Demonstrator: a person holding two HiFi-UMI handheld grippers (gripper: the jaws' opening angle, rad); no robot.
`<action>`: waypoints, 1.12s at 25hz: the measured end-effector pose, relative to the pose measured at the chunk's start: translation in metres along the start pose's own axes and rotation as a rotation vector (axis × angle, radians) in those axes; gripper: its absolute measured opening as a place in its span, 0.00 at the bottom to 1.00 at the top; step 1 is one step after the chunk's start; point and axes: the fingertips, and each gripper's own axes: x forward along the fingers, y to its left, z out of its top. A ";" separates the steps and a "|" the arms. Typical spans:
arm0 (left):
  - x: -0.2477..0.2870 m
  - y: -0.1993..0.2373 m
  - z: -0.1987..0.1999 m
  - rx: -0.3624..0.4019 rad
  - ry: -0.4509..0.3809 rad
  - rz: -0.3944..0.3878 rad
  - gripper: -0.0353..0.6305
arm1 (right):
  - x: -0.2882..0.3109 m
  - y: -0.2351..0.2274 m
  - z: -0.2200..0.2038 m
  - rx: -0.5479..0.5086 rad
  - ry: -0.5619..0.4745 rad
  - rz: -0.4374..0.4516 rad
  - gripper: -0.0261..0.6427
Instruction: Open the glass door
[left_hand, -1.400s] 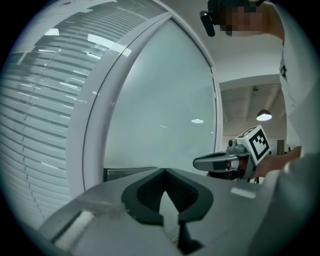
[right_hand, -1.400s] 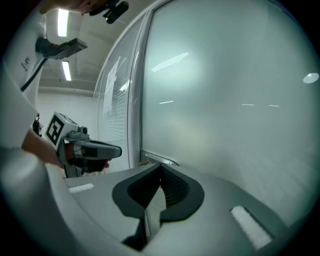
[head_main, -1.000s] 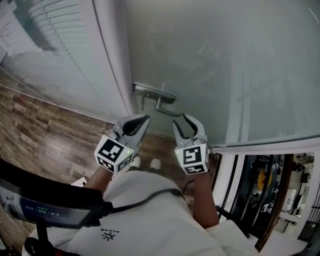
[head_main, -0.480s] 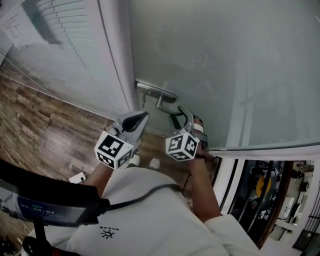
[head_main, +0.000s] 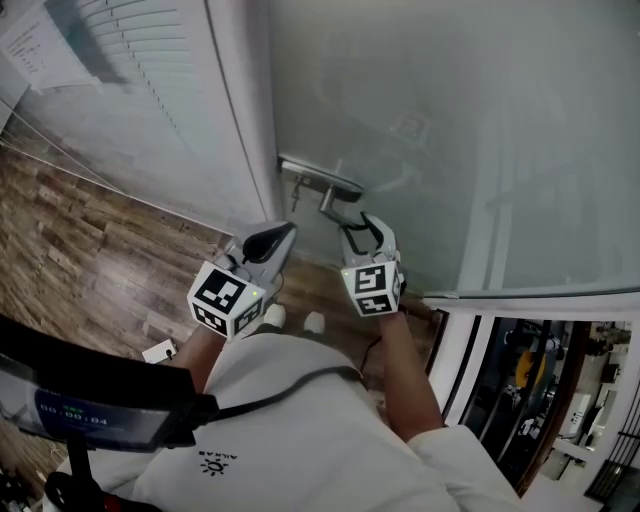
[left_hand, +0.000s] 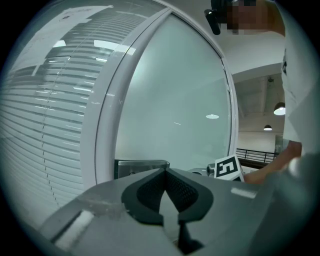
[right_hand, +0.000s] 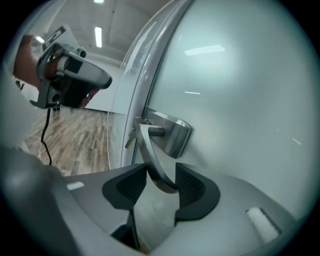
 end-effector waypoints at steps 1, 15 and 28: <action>-0.001 0.001 -0.001 0.000 0.002 -0.001 0.06 | 0.001 0.000 -0.001 0.033 -0.014 0.011 0.31; -0.009 0.024 -0.001 0.017 0.012 -0.068 0.06 | 0.024 -0.015 0.004 0.010 0.017 -0.017 0.32; -0.022 0.045 -0.002 0.035 -0.008 -0.131 0.06 | 0.050 -0.049 0.010 -0.107 0.124 -0.102 0.32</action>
